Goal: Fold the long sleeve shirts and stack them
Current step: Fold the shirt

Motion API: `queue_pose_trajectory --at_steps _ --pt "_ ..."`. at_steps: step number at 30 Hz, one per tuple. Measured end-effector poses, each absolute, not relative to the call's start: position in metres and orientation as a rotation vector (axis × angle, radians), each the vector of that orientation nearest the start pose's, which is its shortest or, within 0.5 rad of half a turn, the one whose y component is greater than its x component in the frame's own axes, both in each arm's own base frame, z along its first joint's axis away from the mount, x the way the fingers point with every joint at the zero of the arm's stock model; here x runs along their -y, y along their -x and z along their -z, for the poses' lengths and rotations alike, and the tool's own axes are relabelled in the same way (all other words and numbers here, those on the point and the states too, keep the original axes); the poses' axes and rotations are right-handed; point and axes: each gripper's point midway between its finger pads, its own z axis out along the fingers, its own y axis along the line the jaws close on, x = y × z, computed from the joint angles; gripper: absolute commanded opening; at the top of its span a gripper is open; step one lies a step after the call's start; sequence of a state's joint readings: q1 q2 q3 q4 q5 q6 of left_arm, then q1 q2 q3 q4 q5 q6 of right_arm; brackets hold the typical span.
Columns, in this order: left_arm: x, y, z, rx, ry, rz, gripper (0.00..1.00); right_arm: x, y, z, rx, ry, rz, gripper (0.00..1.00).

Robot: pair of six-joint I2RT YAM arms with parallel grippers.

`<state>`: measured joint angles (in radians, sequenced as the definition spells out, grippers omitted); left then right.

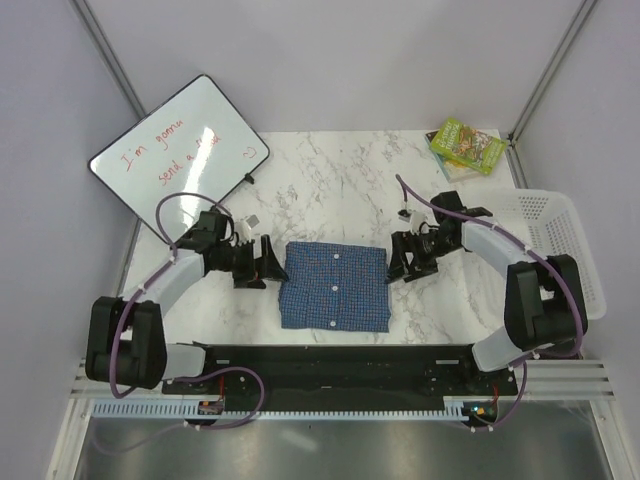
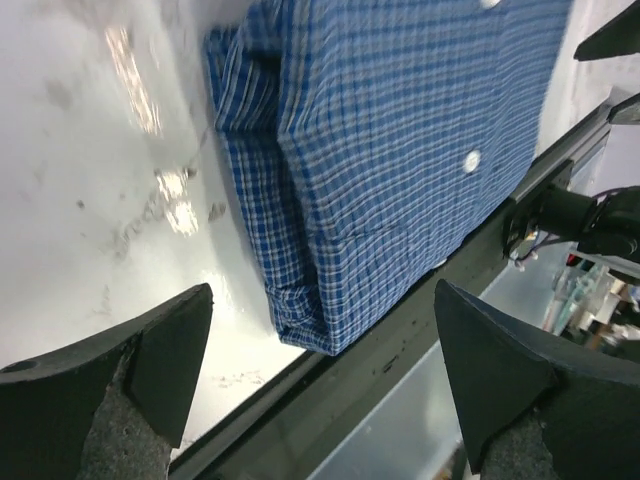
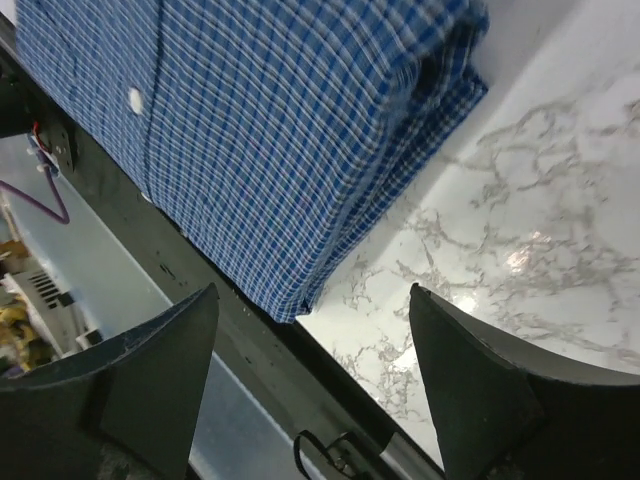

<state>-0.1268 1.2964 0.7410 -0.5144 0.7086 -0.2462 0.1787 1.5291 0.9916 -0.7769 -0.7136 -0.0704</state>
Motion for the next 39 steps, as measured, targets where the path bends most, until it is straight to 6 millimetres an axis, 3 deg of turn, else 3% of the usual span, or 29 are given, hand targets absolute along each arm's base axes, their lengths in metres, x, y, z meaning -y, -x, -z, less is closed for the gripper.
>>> queue_pose_trajectory --at_steps 4,8,14,21,23,24,25,30,31,33,34,37,39 --pt "0.16 -0.207 -0.065 -2.73 -0.023 1.075 0.91 -0.158 -0.22 -0.069 -2.796 0.386 -1.101 0.85" --pt "0.169 -0.204 -0.059 -2.74 -0.043 1.083 0.81 -0.163 -0.218 -0.064 -2.806 0.343 -1.15 0.84" --pt "0.19 -0.2 -0.051 -2.758 -0.104 1.121 0.76 -0.169 -0.216 -0.052 -2.834 0.28 -1.208 0.83" --pt "0.201 -0.197 -0.045 -2.805 -0.073 1.178 0.35 -0.179 -0.212 -0.048 -2.846 0.273 -1.244 0.79" --pt "0.206 -0.199 -0.051 -2.782 -0.079 1.231 0.26 -0.181 -0.212 -0.047 -2.847 0.266 -1.257 0.72" --pt "0.21 -0.2 -0.056 -2.763 -0.089 1.27 0.09 -0.182 -0.212 -0.047 -2.847 0.262 -1.263 0.7" --pt "0.214 -0.201 -0.061 -2.74 -0.098 1.311 0.02 -0.183 -0.213 -0.046 -2.846 0.256 -1.272 0.64" --pt "0.225 -0.207 -0.074 -2.664 -0.102 1.458 0.02 -0.187 -0.219 -0.044 -2.84 0.23 -1.29 0.53" --pt "0.225 -0.21 -0.073 -2.656 -0.089 1.485 0.02 -0.187 -0.222 -0.043 -2.829 0.226 -1.288 0.47" --pt "0.22 -0.216 -0.06 -2.681 -0.014 1.494 0.02 -0.189 -0.228 -0.044 -2.809 0.219 -1.284 0.37" --pt "0.217 -0.217 -0.054 -2.7 0.018 1.496 0.02 -0.19 -0.23 -0.044 -2.802 0.215 -1.282 0.23" --pt "0.213 -0.223 -0.035 -2.773 0.107 1.498 0.02 -0.191 -0.236 -0.041 -2.79 0.201 -1.276 0.01" --pt "0.215 -0.229 -0.029 -2.795 0.106 1.502 0.02 -0.19 -0.238 -0.034 -2.803 0.189 -1.255 0.0"
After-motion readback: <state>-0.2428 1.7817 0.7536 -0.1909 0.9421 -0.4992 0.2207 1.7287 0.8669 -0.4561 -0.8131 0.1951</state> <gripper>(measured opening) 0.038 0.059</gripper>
